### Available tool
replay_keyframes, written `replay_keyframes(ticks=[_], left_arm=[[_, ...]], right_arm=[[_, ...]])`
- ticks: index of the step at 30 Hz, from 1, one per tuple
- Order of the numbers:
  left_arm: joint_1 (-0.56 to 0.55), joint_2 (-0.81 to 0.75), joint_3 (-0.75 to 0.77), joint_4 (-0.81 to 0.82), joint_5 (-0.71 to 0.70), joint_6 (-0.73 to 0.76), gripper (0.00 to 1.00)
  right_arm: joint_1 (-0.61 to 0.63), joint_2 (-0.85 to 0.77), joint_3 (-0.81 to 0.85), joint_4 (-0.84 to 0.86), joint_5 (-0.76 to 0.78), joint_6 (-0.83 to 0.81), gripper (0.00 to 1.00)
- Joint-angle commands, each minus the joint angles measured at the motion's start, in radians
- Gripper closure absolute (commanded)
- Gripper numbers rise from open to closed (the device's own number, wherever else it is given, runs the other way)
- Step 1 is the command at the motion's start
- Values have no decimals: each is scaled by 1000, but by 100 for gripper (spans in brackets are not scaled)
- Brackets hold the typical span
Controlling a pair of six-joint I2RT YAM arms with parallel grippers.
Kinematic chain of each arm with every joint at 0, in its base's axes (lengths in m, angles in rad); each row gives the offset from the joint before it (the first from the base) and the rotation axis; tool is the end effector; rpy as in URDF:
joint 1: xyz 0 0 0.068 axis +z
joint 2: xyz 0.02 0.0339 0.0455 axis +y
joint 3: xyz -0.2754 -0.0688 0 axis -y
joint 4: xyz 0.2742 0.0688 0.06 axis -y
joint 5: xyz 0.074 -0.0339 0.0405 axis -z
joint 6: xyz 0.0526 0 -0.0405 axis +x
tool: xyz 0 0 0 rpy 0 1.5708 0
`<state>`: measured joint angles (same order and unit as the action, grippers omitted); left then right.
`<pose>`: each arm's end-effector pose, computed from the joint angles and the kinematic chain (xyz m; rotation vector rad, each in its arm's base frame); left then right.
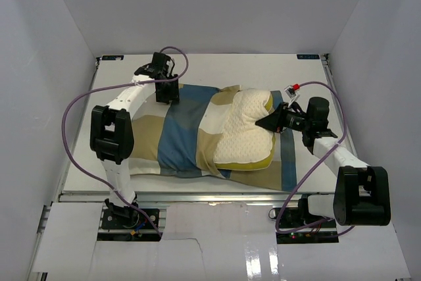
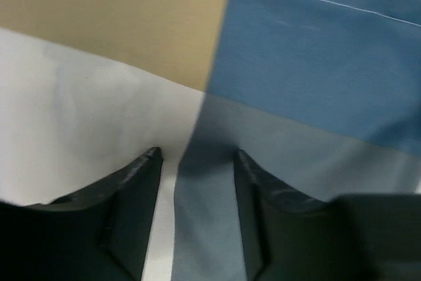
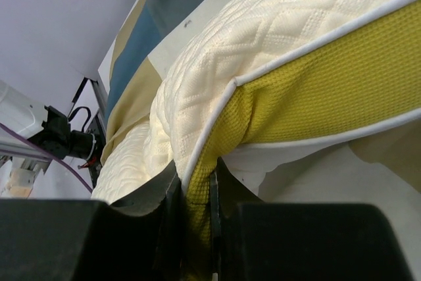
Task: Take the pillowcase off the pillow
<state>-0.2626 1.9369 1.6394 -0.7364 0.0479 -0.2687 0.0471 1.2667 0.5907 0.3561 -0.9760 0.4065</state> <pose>0.4465 -0.1226 0.2389 0.0093 2.6247 -0.2502 0.2848 0.0570 0.2190 -0.3564 1.8903 1.2207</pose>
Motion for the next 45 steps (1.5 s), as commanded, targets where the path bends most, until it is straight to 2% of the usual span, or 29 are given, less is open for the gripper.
replay_keyframes(ticks=[1,4,5,7,10,14,20,23,29,30,33,35,36,37,38,40,42,43,44,45], left_arm=[[10,23,31,-55,-125,8,45],[10,71,51,-83,-129,10,66],[8,82,53,-87,-137,6,83],[8,88,68,-106,-187,-3,100],[10,77,97,-115,-267,-17,100],[32,24,120,-115,-401,-50,100],[152,-47,116,-90,-405,-135,100],[216,-88,67,-39,-350,-155,100],[261,-127,-9,-8,-401,-162,100],[298,-128,-18,-6,-396,-164,100],[301,-138,-35,6,-364,-158,100],[303,-153,-52,44,-118,-127,100],[298,-170,-61,52,-11,-110,92],[293,-179,-69,48,127,-115,58],[280,-196,-87,46,144,-127,41],[229,-304,-145,66,77,-180,22],[172,-416,-318,124,32,-223,18],[152,-550,-393,208,32,-281,17],[90,-619,-556,260,32,-305,16],[45,-685,-631,300,12,-334,15]], right_arm=[[4,2,0,81,11,15,92],[4,-13,-9,81,25,15,92],[2,-20,-11,80,34,15,92],[-6,-38,-20,80,42,17,92],[-33,-69,-31,66,82,40,92],[-145,-203,-89,23,173,60,92],[-251,-312,-95,-39,168,52,92],[-280,-357,-106,-39,190,69,92],[-322,-450,-103,-69,278,77,92],[-332,-458,-104,-71,286,84,92],[-334,-478,-109,-62,293,104,92],[-332,-449,-117,-28,231,129,92],[-331,-437,-121,16,215,147,92],[-323,-409,-130,44,203,182,92],[-319,-399,-141,62,198,192,92],[-296,-371,-149,83,212,202,92],[-273,-349,-154,101,240,216,92],[-265,-324,-150,109,256,224,92],[-257,-305,-144,107,301,229,92],[-234,-285,-132,109,321,232,92]])
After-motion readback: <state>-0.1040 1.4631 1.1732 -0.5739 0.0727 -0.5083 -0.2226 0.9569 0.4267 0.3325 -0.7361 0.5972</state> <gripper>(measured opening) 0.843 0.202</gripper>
